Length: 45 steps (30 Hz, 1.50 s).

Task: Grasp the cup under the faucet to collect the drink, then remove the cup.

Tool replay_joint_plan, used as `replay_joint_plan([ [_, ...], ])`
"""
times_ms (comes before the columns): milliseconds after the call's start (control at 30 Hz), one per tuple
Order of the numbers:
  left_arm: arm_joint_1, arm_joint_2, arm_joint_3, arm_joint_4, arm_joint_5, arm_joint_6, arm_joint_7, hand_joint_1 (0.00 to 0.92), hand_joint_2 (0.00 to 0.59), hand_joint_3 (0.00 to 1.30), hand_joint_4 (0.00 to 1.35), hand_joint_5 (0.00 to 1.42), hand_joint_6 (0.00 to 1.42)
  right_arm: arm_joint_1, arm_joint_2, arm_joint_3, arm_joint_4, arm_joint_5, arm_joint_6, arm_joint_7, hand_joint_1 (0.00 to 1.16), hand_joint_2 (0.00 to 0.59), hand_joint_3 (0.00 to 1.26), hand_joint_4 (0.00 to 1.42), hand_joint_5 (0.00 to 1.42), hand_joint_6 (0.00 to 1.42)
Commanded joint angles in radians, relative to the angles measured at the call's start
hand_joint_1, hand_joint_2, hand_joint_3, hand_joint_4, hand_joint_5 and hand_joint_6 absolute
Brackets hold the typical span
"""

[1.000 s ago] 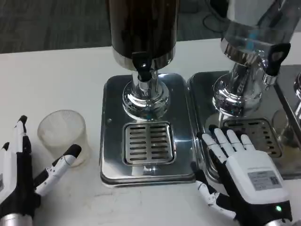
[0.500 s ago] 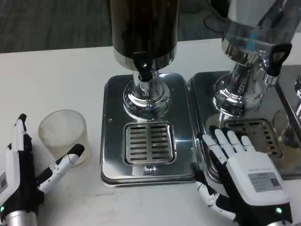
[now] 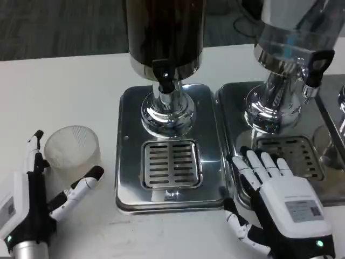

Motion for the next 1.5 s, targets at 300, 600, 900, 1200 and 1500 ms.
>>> replay_joint_plan([
  [300,-0.04,0.002,-0.022,0.049,0.02,0.009,0.058,0.389,0.057,0.16,0.16,0.43,0.41,0.011,0.004,-0.008,-0.013,0.006,0.0,-0.007,0.3,0.469,0.1,0.0,0.0,0.04],
  [600,-0.055,0.01,-0.032,0.082,0.019,-0.017,0.1,0.44,0.071,0.29,0.38,0.66,0.7,0.015,0.006,-0.012,-0.015,0.008,0.003,-0.004,0.29,0.46,0.1,0.0,0.0,0.07],
  [900,-0.064,0.008,-0.049,0.108,0.035,-0.041,0.159,0.429,0.083,0.32,0.44,0.7,0.78,0.013,0.006,-0.014,-0.016,0.008,0.001,0.004,0.29,0.459,0.1,0.0,0.0,0.09],
  [1200,-0.068,-0.001,-0.049,0.131,0.043,-0.067,0.198,0.428,0.085,0.36,0.48,0.75,0.88,0.015,0.008,-0.013,-0.018,0.006,0.001,0.002,0.29,0.459,0.1,0.0,0.0,0.09],
  [1500,-0.067,-0.005,-0.053,0.133,0.056,-0.069,0.24,0.435,0.095,0.38,0.51,0.76,0.9,0.013,0.007,-0.016,-0.016,0.007,0.0,-0.001,0.29,0.459,0.1,0.0,0.0,0.1],
])
